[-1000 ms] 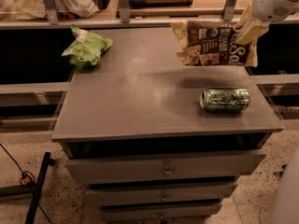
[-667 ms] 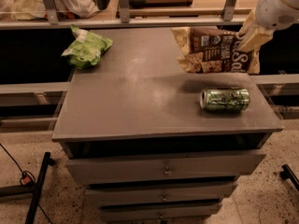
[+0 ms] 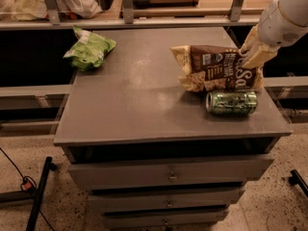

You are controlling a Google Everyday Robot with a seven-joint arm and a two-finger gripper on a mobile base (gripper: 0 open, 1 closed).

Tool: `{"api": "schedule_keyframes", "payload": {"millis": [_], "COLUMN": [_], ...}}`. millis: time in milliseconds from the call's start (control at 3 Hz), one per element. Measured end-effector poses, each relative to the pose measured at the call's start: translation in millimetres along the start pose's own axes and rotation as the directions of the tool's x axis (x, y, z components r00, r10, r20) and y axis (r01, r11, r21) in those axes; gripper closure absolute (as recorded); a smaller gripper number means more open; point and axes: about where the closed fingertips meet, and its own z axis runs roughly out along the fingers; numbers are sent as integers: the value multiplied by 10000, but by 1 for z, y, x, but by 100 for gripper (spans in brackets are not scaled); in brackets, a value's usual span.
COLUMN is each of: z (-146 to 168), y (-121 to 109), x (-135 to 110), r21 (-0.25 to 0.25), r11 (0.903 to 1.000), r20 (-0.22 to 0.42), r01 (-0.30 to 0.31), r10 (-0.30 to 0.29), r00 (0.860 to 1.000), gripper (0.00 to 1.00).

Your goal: Move brown chip bag near green can

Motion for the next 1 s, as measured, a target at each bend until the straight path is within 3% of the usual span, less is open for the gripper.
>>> {"api": "schedule_keyframes", "payload": {"millis": [333,1000], "z": [5,10], "y": [12,12], "x": [-7,-8], "r21": [-127,-188], "r11": [9995,9994], "r20": [-87,-59], "r01": [283,284], "r10": [-284,-285], "r00": [9996,9996], "gripper": [57,11]}}
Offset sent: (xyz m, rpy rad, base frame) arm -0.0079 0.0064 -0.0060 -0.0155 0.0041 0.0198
